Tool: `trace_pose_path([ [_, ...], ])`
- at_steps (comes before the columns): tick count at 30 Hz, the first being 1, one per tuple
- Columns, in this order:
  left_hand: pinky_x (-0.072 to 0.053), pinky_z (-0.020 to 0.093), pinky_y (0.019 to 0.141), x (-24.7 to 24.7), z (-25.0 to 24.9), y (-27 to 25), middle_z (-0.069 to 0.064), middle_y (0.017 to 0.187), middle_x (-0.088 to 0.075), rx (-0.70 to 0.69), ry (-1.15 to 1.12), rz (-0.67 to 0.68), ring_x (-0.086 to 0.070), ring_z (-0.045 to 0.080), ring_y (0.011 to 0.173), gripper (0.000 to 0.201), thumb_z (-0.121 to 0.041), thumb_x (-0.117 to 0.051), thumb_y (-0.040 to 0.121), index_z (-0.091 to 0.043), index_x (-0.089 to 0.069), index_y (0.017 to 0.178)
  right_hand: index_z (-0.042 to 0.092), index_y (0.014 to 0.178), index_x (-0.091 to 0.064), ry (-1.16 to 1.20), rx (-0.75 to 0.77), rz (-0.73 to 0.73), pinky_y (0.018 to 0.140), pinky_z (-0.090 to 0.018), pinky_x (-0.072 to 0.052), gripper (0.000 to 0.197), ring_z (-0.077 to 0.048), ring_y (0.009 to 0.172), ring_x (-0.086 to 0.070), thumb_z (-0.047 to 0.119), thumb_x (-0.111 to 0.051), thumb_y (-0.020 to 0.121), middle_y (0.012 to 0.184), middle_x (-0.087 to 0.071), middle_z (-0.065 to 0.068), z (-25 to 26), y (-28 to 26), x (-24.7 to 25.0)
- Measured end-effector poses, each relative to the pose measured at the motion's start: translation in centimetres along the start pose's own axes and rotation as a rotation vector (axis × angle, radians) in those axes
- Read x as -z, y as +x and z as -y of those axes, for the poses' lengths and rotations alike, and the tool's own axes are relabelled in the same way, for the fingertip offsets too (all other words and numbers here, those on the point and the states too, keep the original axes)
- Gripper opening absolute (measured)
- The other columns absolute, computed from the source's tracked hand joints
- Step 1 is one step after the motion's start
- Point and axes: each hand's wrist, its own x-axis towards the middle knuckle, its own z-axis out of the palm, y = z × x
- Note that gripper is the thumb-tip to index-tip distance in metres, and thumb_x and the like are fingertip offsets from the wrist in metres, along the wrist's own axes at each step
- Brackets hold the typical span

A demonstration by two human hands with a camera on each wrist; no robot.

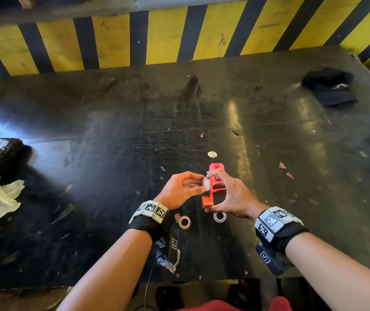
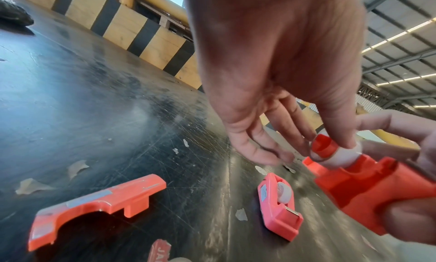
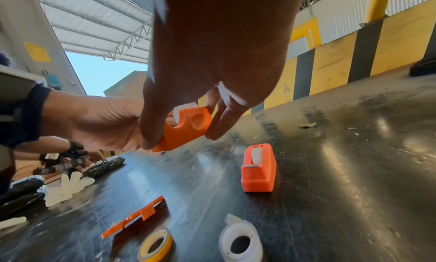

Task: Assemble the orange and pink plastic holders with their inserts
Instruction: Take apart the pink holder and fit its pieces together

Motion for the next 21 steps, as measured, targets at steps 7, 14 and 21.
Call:
trace_pose_path([
  [7, -0.052, 0.036, 0.107, 4.0, 4.6, -0.3, 0.003, 0.126, -0.074, 0.241, 0.406, -0.262, -0.070, 0.019, 0.114, 0.040, -0.025, -0.074, 0.091, -0.021, -0.066, 0.131, 0.034, 0.125, -0.048, 0.001, -0.044, -0.025, 0.079, -0.002, -0.046, 0.086, -0.015, 0.105, -0.069, 0.032, -0.101, 0.058, 0.122, -0.066, 0.003, -0.7, 0.2, -0.2],
  [14, -0.052, 0.048, 0.105, 3.0, 11.5, -2.0, 0.017, 0.137, -0.056, 0.560, 0.712, -0.268, -0.061, 0.037, 0.124, 0.063, -0.044, -0.072, 0.089, -0.015, -0.054, 0.143, 0.032, 0.129, -0.046, -0.008, -0.060, -0.011, 0.089, -0.024, -0.048, 0.086, -0.017, 0.106, -0.066, 0.032, -0.100, 0.062, 0.124, -0.064, 0.001, -1.1, -0.4, -1.1],
  [21, -0.059, 0.039, 0.088, 3.1, 10.5, -2.4, 0.009, 0.114, -0.070, 0.527, 0.543, -0.182, -0.070, 0.029, 0.102, 0.033, -0.044, -0.073, 0.084, -0.022, -0.066, 0.107, 0.033, 0.131, -0.044, -0.009, -0.066, 0.000, 0.096, -0.034, -0.051, 0.085, -0.018, 0.112, -0.063, 0.030, -0.098, 0.066, 0.125, -0.061, 0.003, -0.9, -1.4, -1.7],
])
